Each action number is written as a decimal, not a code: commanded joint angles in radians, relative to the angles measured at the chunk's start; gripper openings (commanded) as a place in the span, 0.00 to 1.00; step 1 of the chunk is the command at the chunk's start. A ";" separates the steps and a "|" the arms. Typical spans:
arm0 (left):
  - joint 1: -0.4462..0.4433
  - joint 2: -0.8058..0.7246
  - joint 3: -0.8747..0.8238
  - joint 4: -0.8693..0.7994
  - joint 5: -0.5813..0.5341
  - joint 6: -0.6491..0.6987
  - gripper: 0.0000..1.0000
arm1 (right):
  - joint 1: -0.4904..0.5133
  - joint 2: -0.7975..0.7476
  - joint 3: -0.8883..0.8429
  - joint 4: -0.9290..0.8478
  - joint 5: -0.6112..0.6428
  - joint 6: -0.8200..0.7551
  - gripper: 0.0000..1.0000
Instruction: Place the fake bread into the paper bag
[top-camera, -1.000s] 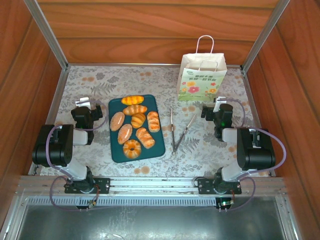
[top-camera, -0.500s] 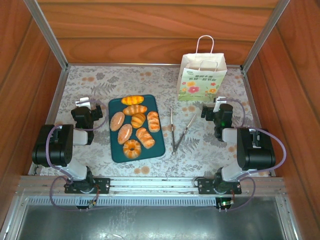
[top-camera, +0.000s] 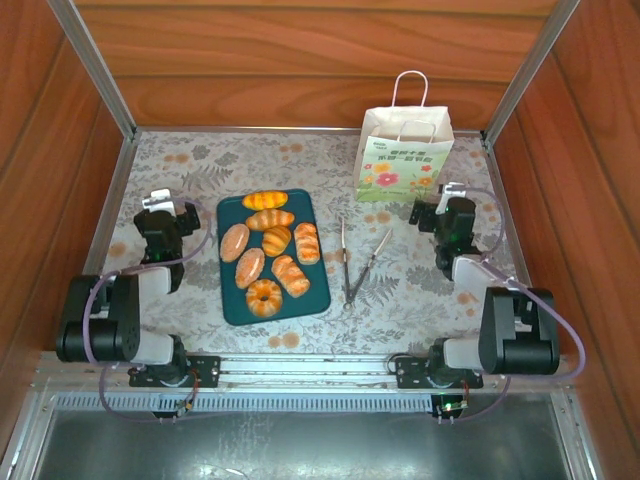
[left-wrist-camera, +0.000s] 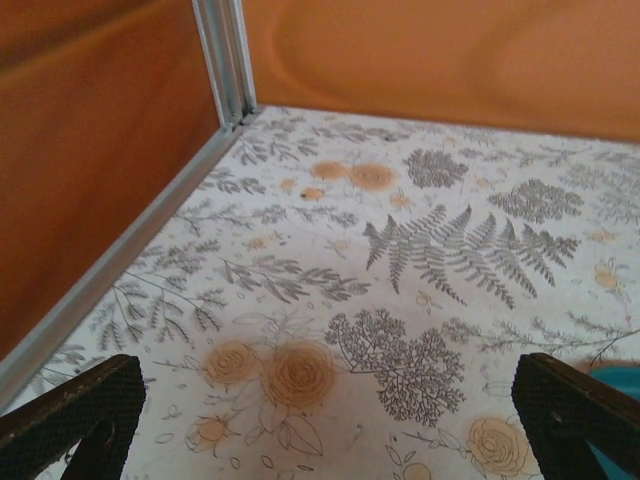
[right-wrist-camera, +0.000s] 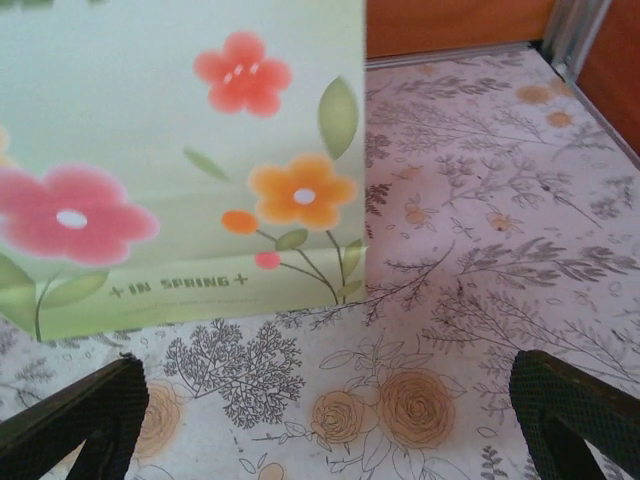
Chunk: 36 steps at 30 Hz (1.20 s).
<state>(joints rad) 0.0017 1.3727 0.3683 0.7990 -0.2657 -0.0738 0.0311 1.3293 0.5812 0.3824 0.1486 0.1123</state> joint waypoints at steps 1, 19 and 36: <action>0.006 -0.090 0.038 -0.120 -0.029 -0.032 1.00 | -0.008 -0.043 0.108 -0.290 0.116 0.225 1.00; -0.002 -0.450 0.356 -1.006 0.047 -0.432 1.00 | 0.023 -0.221 0.386 -1.125 -0.253 0.307 0.84; -0.082 -0.409 0.460 -1.295 0.144 -0.512 1.00 | 0.427 -0.190 0.375 -1.302 -0.131 0.503 0.85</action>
<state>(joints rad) -0.0605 0.9463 0.7963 -0.4286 -0.1257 -0.5758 0.4240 1.1183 0.9699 -0.9054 -0.0139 0.5537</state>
